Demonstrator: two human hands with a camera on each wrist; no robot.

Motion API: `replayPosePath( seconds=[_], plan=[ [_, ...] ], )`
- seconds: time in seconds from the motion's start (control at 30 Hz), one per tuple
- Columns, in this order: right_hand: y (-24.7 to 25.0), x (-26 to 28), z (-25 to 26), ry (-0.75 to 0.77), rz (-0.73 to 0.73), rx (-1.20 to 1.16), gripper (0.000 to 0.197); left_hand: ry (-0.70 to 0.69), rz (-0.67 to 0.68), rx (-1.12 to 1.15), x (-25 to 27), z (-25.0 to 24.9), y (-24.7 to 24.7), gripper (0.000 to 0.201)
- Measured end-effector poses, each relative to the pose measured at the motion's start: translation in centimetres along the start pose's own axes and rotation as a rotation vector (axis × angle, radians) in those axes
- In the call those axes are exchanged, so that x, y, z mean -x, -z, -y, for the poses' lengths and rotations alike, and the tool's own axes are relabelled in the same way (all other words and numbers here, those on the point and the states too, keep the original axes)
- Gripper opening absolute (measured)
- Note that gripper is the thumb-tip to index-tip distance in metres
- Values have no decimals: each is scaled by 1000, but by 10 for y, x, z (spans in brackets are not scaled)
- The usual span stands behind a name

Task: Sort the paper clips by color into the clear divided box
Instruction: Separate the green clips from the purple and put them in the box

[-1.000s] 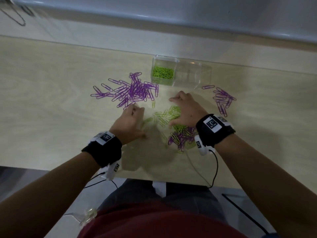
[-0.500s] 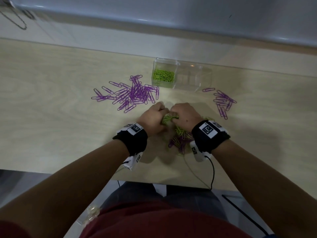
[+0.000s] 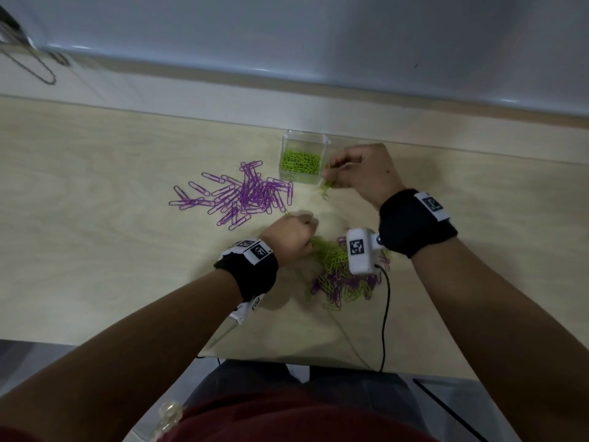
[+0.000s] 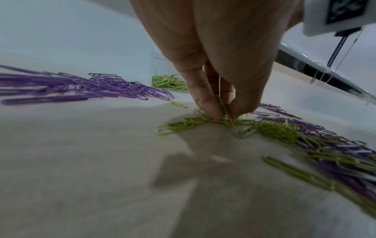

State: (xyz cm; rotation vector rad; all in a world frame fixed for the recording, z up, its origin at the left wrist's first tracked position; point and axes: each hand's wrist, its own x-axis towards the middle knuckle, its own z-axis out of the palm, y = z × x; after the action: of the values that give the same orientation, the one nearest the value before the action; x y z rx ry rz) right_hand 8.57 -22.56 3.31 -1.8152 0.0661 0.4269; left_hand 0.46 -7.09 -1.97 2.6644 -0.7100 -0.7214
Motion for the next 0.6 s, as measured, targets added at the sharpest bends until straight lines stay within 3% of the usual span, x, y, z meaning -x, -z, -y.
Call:
replayPosePath(
  seconds=[0.1,0.2,0.3,0.37,0.47,0.53,0.6],
  plan=[
    [-8,-34,16,116,-83,21,14,-3,-33,136,2,9,8,18],
    [-24,-59,17,229,-176,174,14,12,-190,360,7,18,19,9],
    [-36,-65,1,233,-36,463,14,76,-379,526,7,25,41,6],
    [-32,-59,-8,249,52,563,17,113,-457,574,-2,30,58,5],
    [-12,-38,-14,372,-68,553,18,148,-578,587,-26,38,79,3],
    [5,-17,-22,367,-106,528,20,188,-616,548,-44,43,87,6],
    [16,8,-33,291,20,536,22,220,-580,477,-61,47,89,7]
  ],
)
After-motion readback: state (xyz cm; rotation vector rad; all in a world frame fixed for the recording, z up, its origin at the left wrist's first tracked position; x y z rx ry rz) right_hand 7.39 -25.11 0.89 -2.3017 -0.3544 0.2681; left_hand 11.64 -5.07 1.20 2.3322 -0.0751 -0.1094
